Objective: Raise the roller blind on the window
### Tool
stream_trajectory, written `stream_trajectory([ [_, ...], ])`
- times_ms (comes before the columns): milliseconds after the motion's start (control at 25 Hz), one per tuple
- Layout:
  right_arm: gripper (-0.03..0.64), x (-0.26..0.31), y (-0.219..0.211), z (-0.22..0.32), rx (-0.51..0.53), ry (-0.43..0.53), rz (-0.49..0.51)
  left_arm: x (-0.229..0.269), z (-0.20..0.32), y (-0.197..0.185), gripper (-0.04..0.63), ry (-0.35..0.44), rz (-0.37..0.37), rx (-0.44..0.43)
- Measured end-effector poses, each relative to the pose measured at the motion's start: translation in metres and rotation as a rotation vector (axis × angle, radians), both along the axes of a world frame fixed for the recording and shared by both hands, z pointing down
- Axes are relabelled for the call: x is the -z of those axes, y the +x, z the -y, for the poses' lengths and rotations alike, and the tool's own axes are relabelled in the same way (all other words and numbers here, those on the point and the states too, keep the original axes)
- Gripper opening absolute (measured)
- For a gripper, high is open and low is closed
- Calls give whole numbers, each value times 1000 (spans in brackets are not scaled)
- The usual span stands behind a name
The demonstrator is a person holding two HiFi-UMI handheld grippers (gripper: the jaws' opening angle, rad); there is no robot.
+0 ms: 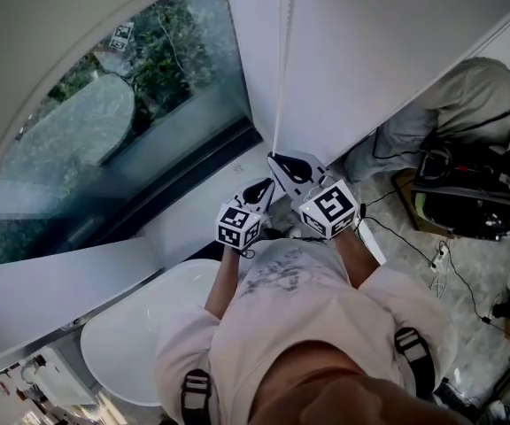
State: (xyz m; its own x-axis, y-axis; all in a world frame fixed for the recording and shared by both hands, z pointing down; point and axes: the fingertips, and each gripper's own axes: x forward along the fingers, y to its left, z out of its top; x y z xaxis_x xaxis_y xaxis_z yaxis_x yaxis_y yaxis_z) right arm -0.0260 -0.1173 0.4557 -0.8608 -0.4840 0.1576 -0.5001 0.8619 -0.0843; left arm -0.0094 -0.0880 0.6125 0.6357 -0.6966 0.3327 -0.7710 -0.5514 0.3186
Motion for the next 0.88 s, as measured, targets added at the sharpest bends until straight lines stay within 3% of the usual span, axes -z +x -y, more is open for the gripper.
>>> stream_trajectory([
  [400,61,1,3,5,-3,6,8,141,2,-27,49,261,-68,28],
  [880,61,-8,-1,-1,14,4,-5,285,18,-18,51,563,-91,-69],
])
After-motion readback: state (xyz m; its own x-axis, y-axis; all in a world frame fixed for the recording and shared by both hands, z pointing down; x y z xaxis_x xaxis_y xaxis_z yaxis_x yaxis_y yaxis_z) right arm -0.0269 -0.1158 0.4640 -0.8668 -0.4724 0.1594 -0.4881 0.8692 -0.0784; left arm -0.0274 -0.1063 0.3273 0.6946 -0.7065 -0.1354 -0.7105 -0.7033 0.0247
